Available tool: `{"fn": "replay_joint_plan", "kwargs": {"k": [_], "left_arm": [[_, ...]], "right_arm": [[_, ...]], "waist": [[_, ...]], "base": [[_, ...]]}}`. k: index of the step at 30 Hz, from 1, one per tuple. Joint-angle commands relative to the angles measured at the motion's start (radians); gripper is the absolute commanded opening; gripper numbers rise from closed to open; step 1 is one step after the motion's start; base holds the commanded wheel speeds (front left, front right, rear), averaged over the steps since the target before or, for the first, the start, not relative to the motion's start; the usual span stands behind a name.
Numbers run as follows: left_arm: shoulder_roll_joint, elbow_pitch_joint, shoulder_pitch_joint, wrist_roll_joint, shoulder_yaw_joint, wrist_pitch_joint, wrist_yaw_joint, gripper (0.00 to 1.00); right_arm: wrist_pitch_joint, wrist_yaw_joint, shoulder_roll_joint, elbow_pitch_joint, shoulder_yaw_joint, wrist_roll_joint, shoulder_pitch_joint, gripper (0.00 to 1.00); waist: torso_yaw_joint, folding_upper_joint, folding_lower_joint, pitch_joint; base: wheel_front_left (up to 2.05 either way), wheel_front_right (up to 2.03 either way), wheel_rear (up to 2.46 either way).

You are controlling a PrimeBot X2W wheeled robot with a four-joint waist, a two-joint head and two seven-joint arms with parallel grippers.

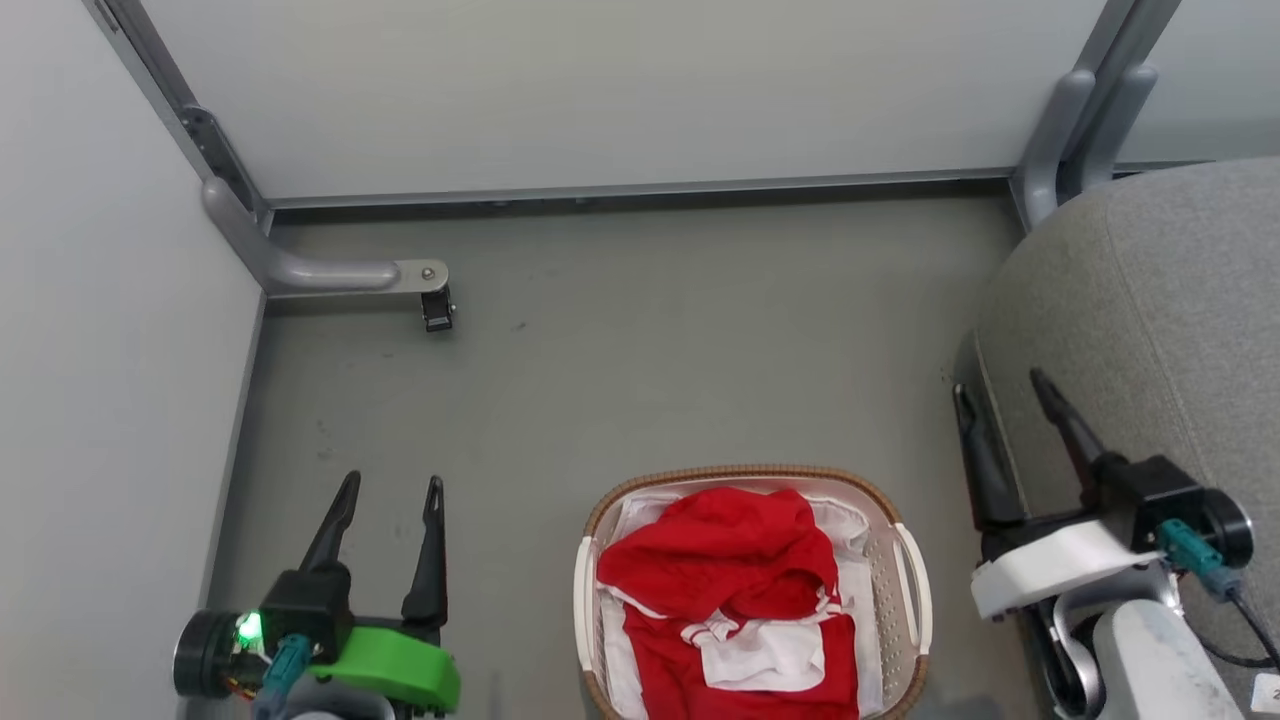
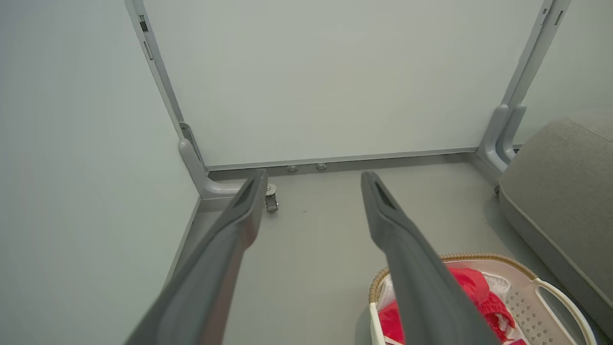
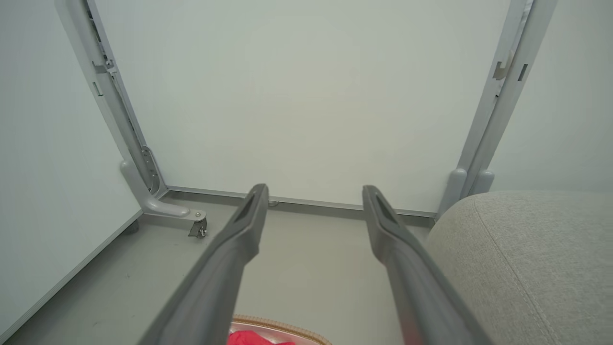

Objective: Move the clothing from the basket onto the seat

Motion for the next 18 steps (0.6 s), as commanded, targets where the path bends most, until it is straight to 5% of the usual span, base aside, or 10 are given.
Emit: {"fn": "replay_joint_plan", "kwargs": {"k": [1, 10, 18], "left_arm": [[0.008, 0.0, -0.044, 0.015, -0.011, -0.001, -0.006, 1.0], [0.035, 0.1, -0.287, 0.088, -0.162, -0.001, -0.015, 1.0], [0.057, 0.299, -0.524, 0.139, -0.394, 0.0, -0.016, 1.0]], "right_arm": [[-0.005, 0.0, -0.006, -0.012, -0.023, -0.007, -0.029, 1.0], [-0.004, 0.0, -0.005, -0.085, -0.179, -0.045, -0.158, 1.0], [-0.004, -0.001, -0.004, -0.155, -0.268, -0.036, -0.256, 1.0]], "waist": [[-0.019, 0.0113, 0.0, 0.083], [-0.061, 0.0113, 0.0, 0.308], [-0.118, 0.0113, 0.0, 0.504]], "base": [[0.0, 0.0, 0.0], [0.0, 0.0, 0.0], [0.0, 0.0, 0.0]]}}
